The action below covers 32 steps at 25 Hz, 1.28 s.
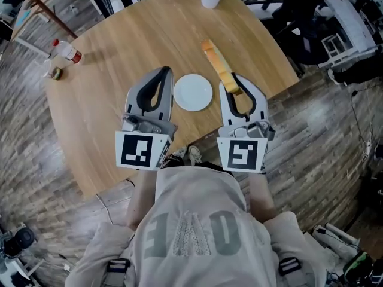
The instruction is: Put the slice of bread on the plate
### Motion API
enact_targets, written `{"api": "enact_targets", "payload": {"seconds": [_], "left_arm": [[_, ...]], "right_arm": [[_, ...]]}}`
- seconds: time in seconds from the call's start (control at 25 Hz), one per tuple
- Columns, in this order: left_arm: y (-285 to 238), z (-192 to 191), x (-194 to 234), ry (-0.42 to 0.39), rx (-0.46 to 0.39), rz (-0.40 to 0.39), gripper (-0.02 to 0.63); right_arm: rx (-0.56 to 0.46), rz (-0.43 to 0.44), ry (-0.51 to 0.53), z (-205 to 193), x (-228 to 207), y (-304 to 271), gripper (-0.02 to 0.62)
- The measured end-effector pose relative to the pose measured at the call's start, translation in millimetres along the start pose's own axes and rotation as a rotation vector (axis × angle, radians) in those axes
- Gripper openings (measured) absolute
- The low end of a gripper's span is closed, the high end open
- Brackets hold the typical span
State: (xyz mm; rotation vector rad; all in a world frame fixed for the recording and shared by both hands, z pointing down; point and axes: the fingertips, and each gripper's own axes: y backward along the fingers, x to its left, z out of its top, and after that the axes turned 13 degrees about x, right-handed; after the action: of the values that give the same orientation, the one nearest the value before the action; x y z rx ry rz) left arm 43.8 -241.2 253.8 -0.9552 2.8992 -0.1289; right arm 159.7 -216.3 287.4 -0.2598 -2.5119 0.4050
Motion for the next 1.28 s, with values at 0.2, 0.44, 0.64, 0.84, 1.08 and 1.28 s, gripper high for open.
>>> {"api": "enact_targets", "payload": {"seconds": [0.2,0.44,0.64,0.84,1.08,1.28], "left_arm": [[3.1,-14.8,11.3,0.022,0.014,0.025,0.006],[5.9,-35.5,15.5,0.076,0.041,0.05,0.007],[8.5,-54.0,19.1,0.116,0.073,0.062,0.006],[14.3,-68.3,28.5,0.13,0.097,0.082,0.006],[17.3,-79.6,45.1,0.147,0.118,0.118,0.007],[14.2,-90.7,48.7,0.159,0.142,0.125,0.006]], "right_arm": [[0.014,-0.038,0.258,0.3,24.2,-17.6,0.091],[0.087,0.003,0.548,-22.2,57.7,-32.3,0.091],[0.137,0.101,0.633,-51.9,85.9,-54.5,0.091],[0.197,0.099,0.735,-81.7,106.6,-77.8,0.091],[0.244,0.096,0.822,-104.3,126.2,-98.0,0.092],[0.289,0.121,0.883,-123.0,141.2,-106.5,0.092]]}}
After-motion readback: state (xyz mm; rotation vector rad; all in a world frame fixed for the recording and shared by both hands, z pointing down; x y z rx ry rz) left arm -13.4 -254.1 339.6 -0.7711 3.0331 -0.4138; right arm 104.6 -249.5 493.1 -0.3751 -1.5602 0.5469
